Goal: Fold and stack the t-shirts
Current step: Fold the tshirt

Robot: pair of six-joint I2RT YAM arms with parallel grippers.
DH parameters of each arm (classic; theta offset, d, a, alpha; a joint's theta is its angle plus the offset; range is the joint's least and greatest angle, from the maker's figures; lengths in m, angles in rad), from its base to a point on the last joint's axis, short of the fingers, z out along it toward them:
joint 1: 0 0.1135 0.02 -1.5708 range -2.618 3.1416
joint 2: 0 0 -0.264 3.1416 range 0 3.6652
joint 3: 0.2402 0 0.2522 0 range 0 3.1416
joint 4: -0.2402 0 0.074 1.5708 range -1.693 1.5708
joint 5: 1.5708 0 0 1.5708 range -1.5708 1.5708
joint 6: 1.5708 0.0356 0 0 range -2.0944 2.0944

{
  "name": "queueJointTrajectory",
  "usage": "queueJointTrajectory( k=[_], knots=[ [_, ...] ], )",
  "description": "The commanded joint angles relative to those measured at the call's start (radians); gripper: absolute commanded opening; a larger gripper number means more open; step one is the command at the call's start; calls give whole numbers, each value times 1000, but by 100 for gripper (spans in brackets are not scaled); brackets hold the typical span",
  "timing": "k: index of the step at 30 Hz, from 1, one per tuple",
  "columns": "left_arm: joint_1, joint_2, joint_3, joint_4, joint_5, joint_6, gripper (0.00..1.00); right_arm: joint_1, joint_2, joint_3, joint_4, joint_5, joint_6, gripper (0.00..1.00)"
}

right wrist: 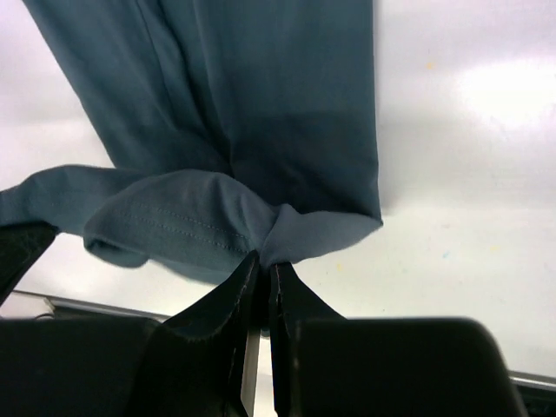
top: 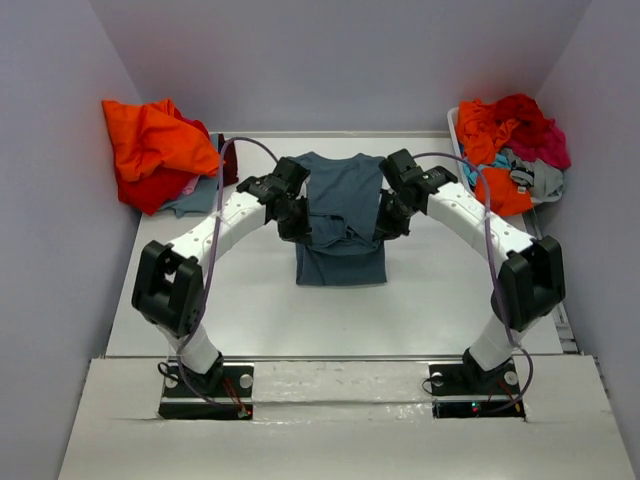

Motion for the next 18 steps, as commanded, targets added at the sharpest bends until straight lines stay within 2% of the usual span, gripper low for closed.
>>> queueJointTrajectory(
  k=[1,8,18],
  knots=[
    [33,78,124,28,2,54,6,-29,103,119,48,-32,-81,12],
    [81,221,277,10,9,70,6,-61,258,275,46,-65,-122,12],
    [133,308,360,-8,10,86,6,-124,378,406,30,-83,-144,12]
  ],
)
